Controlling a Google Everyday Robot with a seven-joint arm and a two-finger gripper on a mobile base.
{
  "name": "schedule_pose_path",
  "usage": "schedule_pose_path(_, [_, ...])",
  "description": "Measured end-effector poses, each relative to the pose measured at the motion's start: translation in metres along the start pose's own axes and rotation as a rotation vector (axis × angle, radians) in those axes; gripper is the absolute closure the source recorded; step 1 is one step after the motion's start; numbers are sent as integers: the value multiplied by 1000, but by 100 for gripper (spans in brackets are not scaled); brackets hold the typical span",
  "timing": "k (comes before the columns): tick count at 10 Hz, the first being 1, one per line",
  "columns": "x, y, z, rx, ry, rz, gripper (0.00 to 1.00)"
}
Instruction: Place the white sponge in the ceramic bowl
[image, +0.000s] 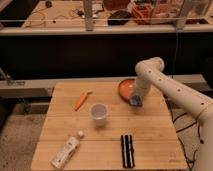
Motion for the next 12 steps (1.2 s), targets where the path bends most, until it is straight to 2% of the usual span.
schedule_pose_path(7, [10, -8, -2, 5, -4, 6, 95])
schedule_pose_path(9, [14, -3, -5, 0, -2, 7, 95])
schedule_pose_path(12, [15, -11, -6, 4, -2, 2, 95])
